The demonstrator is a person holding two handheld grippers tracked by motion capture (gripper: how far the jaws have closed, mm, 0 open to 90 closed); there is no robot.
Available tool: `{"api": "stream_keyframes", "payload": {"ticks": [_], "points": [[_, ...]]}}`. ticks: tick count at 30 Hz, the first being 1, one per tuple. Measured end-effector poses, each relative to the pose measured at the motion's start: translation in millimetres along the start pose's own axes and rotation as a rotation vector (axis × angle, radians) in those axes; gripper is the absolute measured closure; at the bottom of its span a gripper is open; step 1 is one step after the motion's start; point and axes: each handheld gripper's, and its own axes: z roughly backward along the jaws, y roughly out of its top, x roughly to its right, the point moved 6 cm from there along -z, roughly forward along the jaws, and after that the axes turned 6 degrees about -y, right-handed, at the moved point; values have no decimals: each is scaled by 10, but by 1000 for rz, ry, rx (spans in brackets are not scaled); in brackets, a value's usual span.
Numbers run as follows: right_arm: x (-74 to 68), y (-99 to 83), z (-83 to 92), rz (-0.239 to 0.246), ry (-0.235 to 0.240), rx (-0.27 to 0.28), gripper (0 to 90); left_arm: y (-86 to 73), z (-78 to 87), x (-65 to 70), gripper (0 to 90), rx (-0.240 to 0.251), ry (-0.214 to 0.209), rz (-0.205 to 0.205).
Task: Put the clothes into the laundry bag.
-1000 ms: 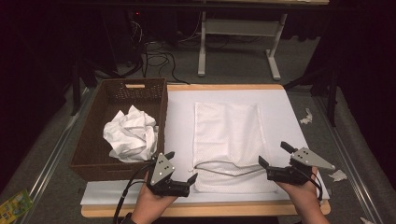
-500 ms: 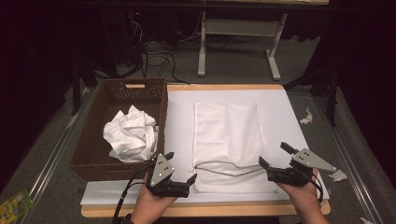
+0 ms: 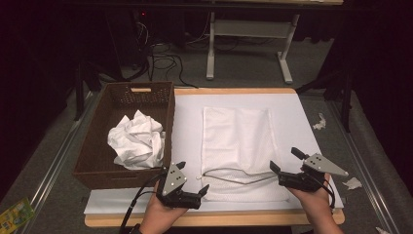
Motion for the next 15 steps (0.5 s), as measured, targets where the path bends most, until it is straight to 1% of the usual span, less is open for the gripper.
{"api": "stream_keyframes", "payload": {"ticks": [1,3,5,6,9,11,12,13,14,15], "points": [[2,-6,-11,-1,-5,-4,77,-13,-9,-6,10,-6,-13,7],[7,-18,-34,-8,-1,-14,78,-32,-11,-23,29,-12,10,-22],[9,-26,-53,-1,-14,-23,73,-42,-18,-19,47,-21,4,-44],[10,-26,-67,-1,-18,-25,68,-44,-25,-11,48,-27,-8,-47],[48,-21,-142,-1,-33,-42,66,-70,-54,11,56,-51,-46,-21],[104,-17,-227,-11,-43,-66,69,-98,-75,28,56,-66,-59,-11],[143,-22,-279,-10,-52,-87,73,-111,-86,41,55,-74,-75,-4],[185,-25,-336,-7,-62,-97,80,-121,-97,52,55,-78,-84,-2],[226,-33,-390,-8,-65,-111,81,-128,-103,59,55,-79,-85,-7],[261,-43,-445,-19,-71,-133,81,-126,-108,67,55,-76,-86,-12]]}}
